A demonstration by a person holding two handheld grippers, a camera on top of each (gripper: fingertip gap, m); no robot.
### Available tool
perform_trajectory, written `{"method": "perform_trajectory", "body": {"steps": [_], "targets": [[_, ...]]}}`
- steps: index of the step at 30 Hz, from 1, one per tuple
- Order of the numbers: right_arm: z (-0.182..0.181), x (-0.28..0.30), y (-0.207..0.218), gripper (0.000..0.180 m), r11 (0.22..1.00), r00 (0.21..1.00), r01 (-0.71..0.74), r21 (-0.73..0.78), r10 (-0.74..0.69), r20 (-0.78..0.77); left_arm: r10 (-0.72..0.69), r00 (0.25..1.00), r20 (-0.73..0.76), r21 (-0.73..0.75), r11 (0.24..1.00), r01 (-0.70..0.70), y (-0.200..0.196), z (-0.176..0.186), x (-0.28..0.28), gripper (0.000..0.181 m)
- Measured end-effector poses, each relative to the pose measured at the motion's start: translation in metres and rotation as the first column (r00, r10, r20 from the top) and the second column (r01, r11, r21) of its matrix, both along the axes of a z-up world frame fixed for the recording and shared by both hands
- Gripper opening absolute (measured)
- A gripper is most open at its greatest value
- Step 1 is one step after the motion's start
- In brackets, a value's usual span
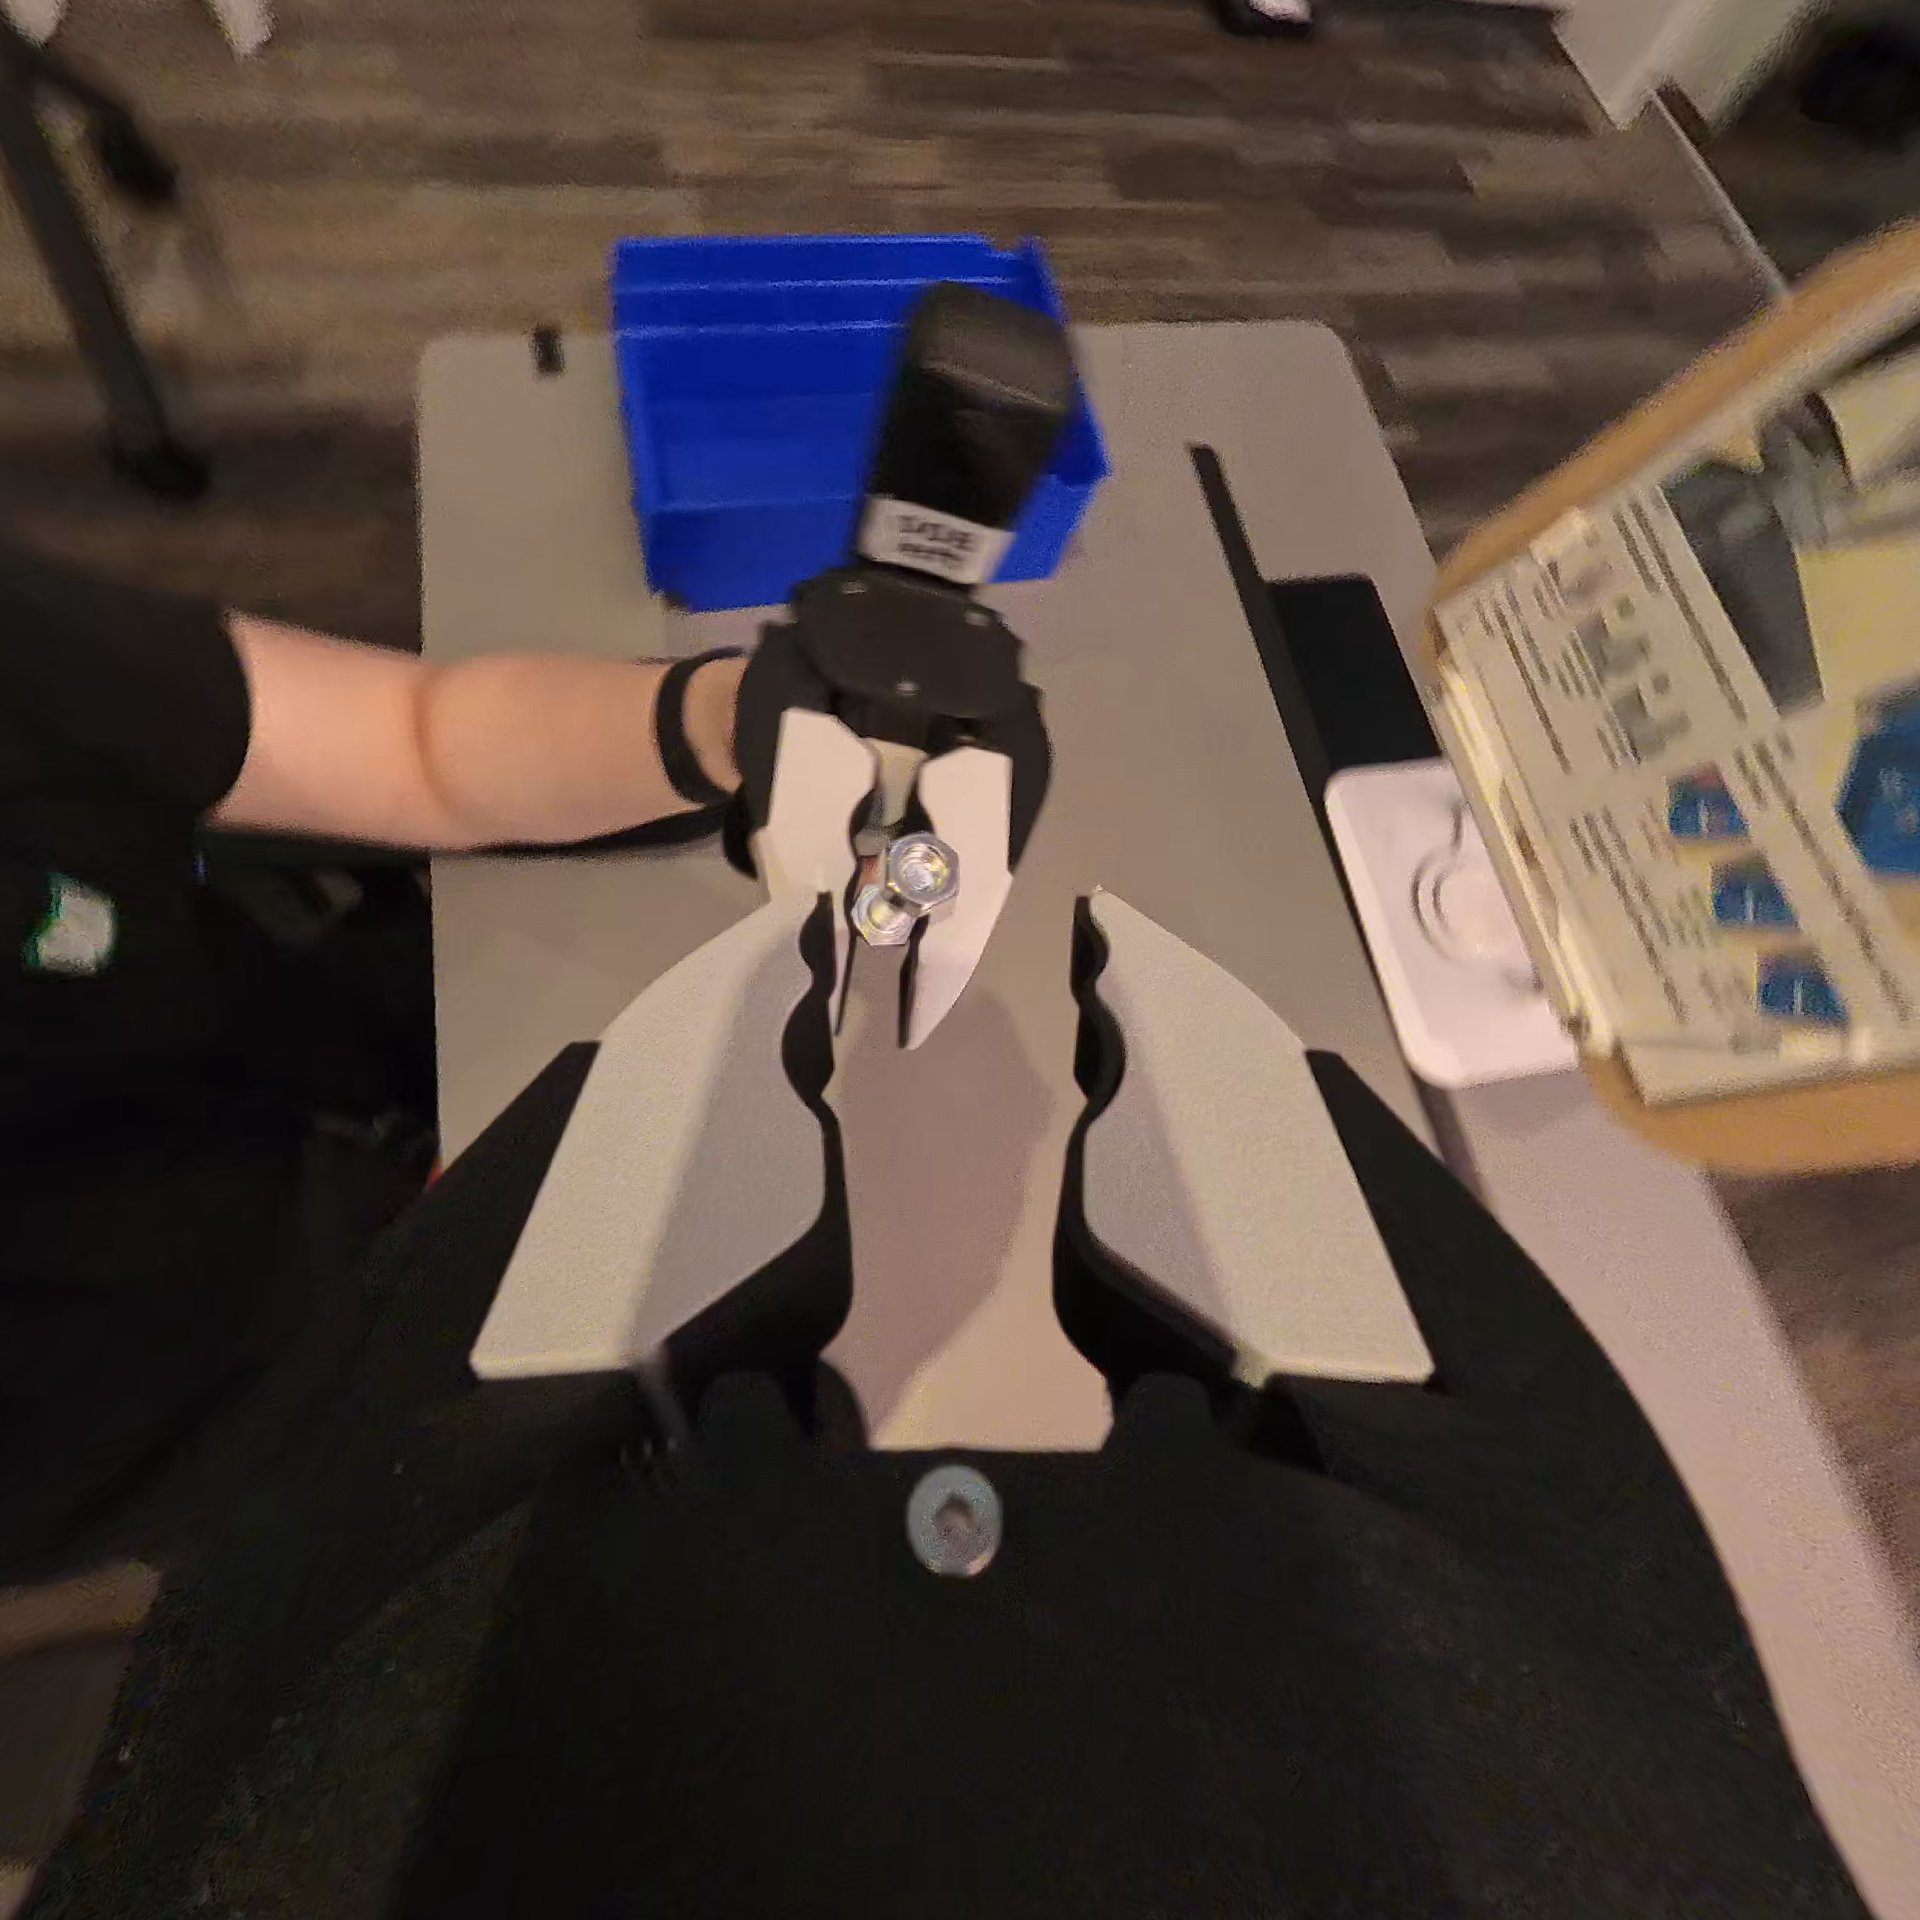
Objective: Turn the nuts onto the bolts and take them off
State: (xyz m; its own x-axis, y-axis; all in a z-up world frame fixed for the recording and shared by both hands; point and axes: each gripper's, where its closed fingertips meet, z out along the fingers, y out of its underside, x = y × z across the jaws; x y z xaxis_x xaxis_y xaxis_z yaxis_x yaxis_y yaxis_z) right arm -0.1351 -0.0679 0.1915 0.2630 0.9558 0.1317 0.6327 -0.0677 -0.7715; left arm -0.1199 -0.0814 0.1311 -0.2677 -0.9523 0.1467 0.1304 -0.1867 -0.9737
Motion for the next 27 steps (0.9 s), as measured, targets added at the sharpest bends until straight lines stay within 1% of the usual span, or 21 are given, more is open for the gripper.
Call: {"method": "perform_trajectory", "body": {"steps": [1,2,3,5,7,9,12,14,17,20,23,27], "targets": [[0.002,0.004,0.009,0.046,0.994,0.995,0.094,-0.063,-0.095,-0.007,0.102,0.995,0.007,0.016,0.995,-0.102,0.012,0.001,0.002,0.015],[0.003,0.005,0.014,0.051,0.979,0.987,0.159,-0.126,-0.162,-0.012,0.207,0.978,0.010,0.034,0.978,-0.207,0.024,0.001,0.003,0.015],[0.003,0.008,0.021,0.050,0.959,0.972,0.229,-0.170,-0.233,-0.008,0.306,0.952,-0.003,0.065,0.950,-0.305,0.035,-0.001,0.003,0.015],[0.002,0.009,0.032,0.052,0.932,0.950,0.306,-0.195,-0.311,0.005,0.461,0.886,-0.042,0.134,0.882,-0.452,0.051,-0.009,0.004,0.015],[-0.003,0.007,0.040,0.051,0.913,0.932,0.361,-0.188,-0.360,0.043,0.555,0.830,-0.055,0.161,0.826,-0.541,0.062,-0.013,0.004,0.015],[-0.011,0.001,0.042,0.051,0.897,0.920,0.393,-0.203,-0.382,0.089,0.611,0.789,-0.064,0.169,0.786,-0.595,0.070,-0.016,0.003,0.015],[-0.024,-0.002,0.052,0.050,0.879,0.893,0.443,-0.177,-0.417,0.167,0.663,0.744,-0.083,0.193,0.743,-0.641,0.079,-0.021,0.000,0.015],[-0.031,-0.006,0.053,0.048,0.867,0.887,0.454,-0.205,-0.418,0.194,0.688,0.719,-0.097,0.205,0.721,-0.662,0.083,-0.023,-0.002,0.015],[-0.033,-0.013,0.055,0.045,0.858,0.886,0.459,-0.232,-0.423,0.189,0.731,0.677,-0.088,0.231,0.676,-0.700,0.088,-0.021,-0.008,0.015],[-0.034,-0.016,0.058,0.043,0.854,0.880,0.468,-0.227,-0.428,0.206,0.754,0.652,-0.080,0.255,0.648,-0.718,0.089,-0.020,-0.010,0.015],[-0.041,-0.016,0.059,0.042,0.847,0.872,0.479,-0.231,-0.428,0.236,0.759,0.645,-0.082,0.267,0.641,-0.720,0.089,-0.020,-0.009,0.015],[-0.049,-0.015,0.059,0.036,0.852,0.872,0.471,-0.229,-0.411,0.266,0.744,0.662,-0.091,0.248,0.661,-0.708,0.087,-0.020,-0.008,0.015]]}}
